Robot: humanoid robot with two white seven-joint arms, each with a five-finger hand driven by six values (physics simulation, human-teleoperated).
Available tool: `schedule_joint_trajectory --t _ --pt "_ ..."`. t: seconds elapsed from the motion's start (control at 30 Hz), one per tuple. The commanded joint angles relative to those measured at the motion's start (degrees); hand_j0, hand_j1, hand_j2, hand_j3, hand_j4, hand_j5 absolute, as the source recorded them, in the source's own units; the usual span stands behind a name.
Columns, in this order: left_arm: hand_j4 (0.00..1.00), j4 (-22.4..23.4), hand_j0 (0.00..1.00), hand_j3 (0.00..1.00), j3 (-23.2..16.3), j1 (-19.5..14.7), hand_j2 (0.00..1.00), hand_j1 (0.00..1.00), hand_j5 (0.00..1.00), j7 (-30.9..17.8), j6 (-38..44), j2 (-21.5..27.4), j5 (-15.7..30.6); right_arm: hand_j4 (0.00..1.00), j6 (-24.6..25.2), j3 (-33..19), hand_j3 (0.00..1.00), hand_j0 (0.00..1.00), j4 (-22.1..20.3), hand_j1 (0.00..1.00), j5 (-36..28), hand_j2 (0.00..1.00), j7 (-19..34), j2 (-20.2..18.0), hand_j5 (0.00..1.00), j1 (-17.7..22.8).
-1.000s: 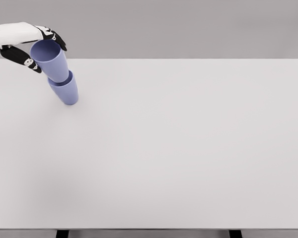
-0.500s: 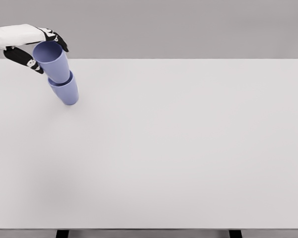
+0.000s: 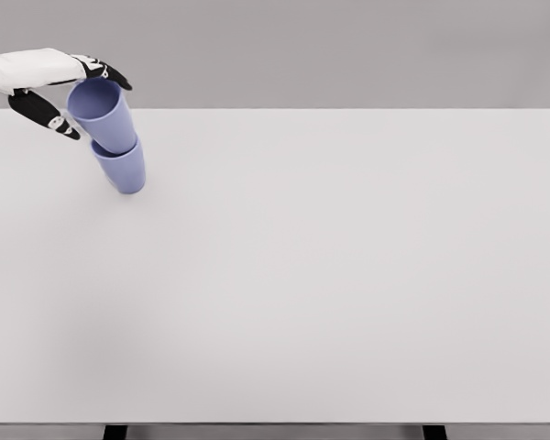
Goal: Place the right cup on the left cup with left arm
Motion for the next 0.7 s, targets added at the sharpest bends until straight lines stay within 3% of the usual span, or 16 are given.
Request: schedule_joint_trajectory --t 0.0,0.23,0.3,0.4,0.43,0.5,0.6,0.67 --pt "1.0 0.0 1.0 1.0 0.1 0.0 1.0 1.0 1.0 0.2 0.2 0.1 0.3 1.0 0.0 0.0 1.0 1.0 0.0 1.0 0.0 1.0 0.0 0.0 1.0 0.0" --pt "1.0 -0.6 1.0 1.0 0.2 0.0 1.0 1.0 1.0 0.2 0.2 0.5 0.6 1.0 0.0 0.0 1.0 1.0 0.0 1.0 0.0 1.0 0.0 0.0 1.0 -0.1" --pt "1.0 -6.7 1.0 1.0 1.0 0.0 1.0 1.0 1.0 0.2 0.2 2.6 2.1 1.0 0.0 0.0 1.0 1.0 0.0 1.0 0.0 1.0 0.0 0.0 1.0 -0.1" --pt "1.0 -22.6 1.0 1.0 0.5 1.4 1.0 1.0 1.0 0.2 0.2 12.6 11.4 1.0 -0.1 0.0 1.0 1.0 0.0 1.0 0.0 1.0 0.0 0.0 1.0 0.0" --pt "1.0 -29.0 1.0 1.0 1.3 5.0 1.0 1.0 1.0 0.0 0.2 15.0 13.9 1.0 0.0 0.0 1.0 1.0 0.0 1.0 0.0 1.0 0.0 0.0 1.0 0.0" --pt "1.0 -37.0 1.0 1.0 4.3 9.9 1.0 1.0 1.0 0.0 0.2 19.2 15.5 1.0 0.0 0.0 1.0 1.0 0.0 1.0 0.0 1.0 0.0 0.0 1.0 0.0" --pt "1.0 -40.1 1.0 1.0 8.9 16.6 1.0 1.0 1.0 0.0 0.2 19.4 15.6 1.0 0.0 0.0 1.0 1.0 0.0 1.0 0.0 1.0 0.0 0.0 1.0 0.0" --pt "1.0 -40.8 1.0 1.0 9.2 17.5 1.0 1.0 1.0 0.0 0.2 19.4 15.6 1.0 0.0 0.0 1.0 1.0 0.0 1.0 0.0 1.0 0.0 0.0 1.0 0.0"
